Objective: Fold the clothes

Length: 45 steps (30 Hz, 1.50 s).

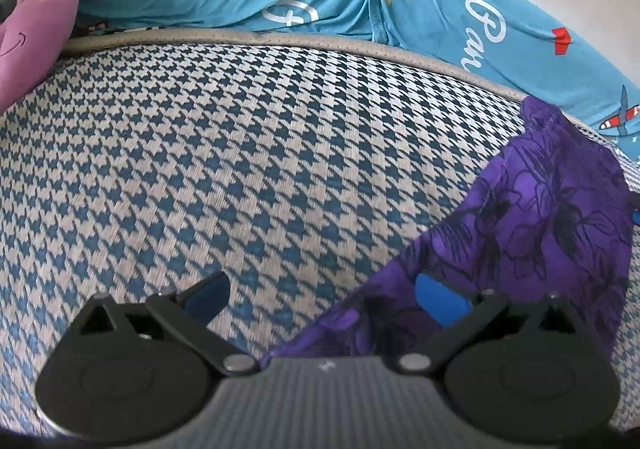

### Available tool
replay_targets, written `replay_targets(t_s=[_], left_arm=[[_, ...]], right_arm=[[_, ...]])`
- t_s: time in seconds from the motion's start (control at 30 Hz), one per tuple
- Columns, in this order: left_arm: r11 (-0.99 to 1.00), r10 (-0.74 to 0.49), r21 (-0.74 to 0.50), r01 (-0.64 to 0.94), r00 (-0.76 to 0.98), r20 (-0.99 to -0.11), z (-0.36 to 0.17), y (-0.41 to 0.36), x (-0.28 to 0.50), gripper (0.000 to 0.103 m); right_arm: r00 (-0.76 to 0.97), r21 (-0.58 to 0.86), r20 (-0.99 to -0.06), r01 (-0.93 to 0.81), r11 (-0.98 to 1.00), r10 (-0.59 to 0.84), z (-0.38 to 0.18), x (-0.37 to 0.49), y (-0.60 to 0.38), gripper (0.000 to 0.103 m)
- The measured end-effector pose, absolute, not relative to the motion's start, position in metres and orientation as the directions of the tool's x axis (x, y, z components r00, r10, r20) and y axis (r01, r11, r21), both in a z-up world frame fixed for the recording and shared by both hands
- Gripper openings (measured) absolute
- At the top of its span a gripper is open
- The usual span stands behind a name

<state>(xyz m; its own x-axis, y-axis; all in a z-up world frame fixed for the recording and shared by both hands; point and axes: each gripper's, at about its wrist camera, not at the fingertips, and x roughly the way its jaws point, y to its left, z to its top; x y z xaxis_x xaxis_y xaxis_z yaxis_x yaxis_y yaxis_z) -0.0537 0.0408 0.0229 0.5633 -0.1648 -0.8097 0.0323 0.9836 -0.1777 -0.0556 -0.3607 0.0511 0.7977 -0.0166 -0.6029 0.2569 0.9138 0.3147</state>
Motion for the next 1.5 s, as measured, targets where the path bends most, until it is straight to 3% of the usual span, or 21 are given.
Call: replay_targets(t_s=[0.43,0.87,1.03,1.23,1.5], left_arm=[[0.977,-0.19,-0.21,0.025,0.534,-0.824,0.017,0.057,-0.083,0.103],[0.973,-0.205,-0.228,0.022,0.531,-0.822,0.012,0.054,-0.088,0.102],[0.973,-0.201,-0.229,0.014,0.529,-0.824,0.01,0.056,-0.087,0.09],[0.972,-0.203,-0.233,0.011,0.532,-0.822,0.009,0.06,-0.089,0.083],[0.967,-0.218,-0.257,0.002,0.533,-0.817,0.009,0.068,-0.094,0.078]], right_arm=[[0.726,0.31,-0.662,0.04,0.95,0.185,0.035,-0.1,-0.287,0.034],[0.683,0.284,-0.685,-0.072,0.956,0.255,0.021,-0.122,-0.256,0.035],[0.662,0.282,-0.685,-0.143,0.949,0.303,0.018,-0.132,-0.242,0.035],[0.624,0.261,-0.675,-0.297,0.918,0.394,0.015,-0.152,-0.213,0.036],[0.567,0.167,-0.683,-0.494,0.853,0.462,0.002,-0.176,-0.168,0.045]])
